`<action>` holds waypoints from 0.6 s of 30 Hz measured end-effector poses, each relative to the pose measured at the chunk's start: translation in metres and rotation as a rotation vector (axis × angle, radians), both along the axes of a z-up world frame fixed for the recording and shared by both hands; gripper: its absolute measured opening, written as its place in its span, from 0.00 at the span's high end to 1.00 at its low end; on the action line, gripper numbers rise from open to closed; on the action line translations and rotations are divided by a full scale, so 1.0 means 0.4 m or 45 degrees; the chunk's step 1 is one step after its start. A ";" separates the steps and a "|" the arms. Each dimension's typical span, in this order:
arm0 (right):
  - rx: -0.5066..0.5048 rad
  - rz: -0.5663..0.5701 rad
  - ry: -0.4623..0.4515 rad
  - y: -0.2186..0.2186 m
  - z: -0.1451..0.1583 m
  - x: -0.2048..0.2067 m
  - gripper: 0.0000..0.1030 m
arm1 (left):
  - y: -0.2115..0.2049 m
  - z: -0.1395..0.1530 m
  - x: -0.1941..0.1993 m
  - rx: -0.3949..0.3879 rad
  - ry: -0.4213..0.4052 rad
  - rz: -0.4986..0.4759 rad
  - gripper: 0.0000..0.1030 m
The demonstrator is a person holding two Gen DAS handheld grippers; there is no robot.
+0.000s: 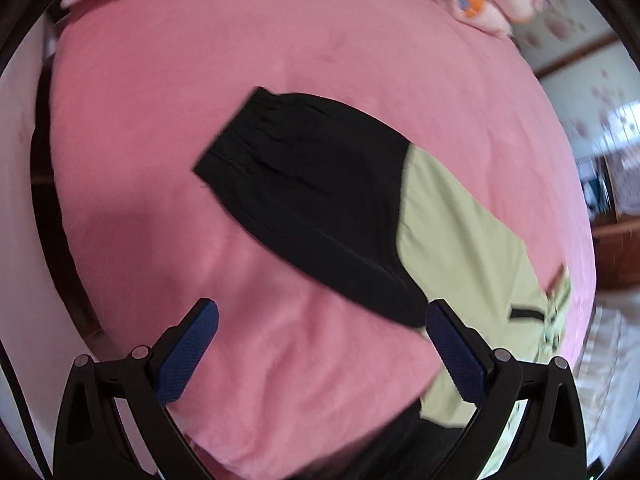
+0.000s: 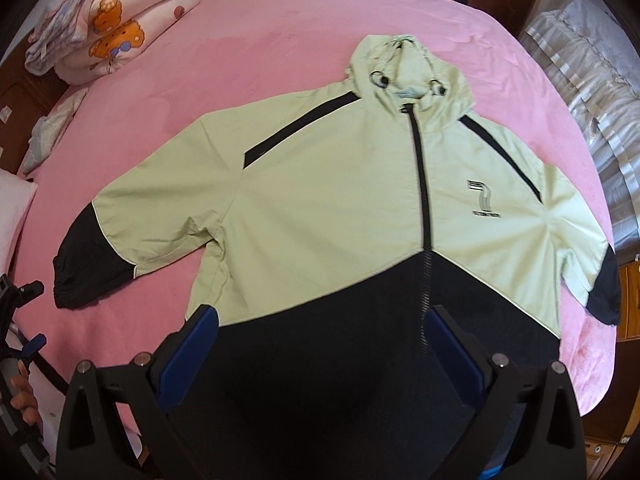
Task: Fold large clothes
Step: 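Grasp the black sleeve cuff with the left gripper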
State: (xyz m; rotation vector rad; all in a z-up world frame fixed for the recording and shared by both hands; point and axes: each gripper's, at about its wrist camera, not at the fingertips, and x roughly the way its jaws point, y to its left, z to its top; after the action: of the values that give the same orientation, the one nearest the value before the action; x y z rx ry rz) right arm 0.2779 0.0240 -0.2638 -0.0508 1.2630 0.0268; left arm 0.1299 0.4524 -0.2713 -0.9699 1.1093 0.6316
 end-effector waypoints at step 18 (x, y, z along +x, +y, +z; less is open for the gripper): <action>-0.008 0.126 0.061 0.171 -0.244 0.145 0.01 | 0.157 -0.278 -0.077 -0.053 -0.104 0.472 0.18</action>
State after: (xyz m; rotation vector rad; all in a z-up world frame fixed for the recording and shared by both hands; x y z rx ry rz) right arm 0.3359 0.0924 -0.3615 -0.1187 1.3077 0.1095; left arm 0.0990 0.5152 -0.3827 -1.2407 0.8791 0.8620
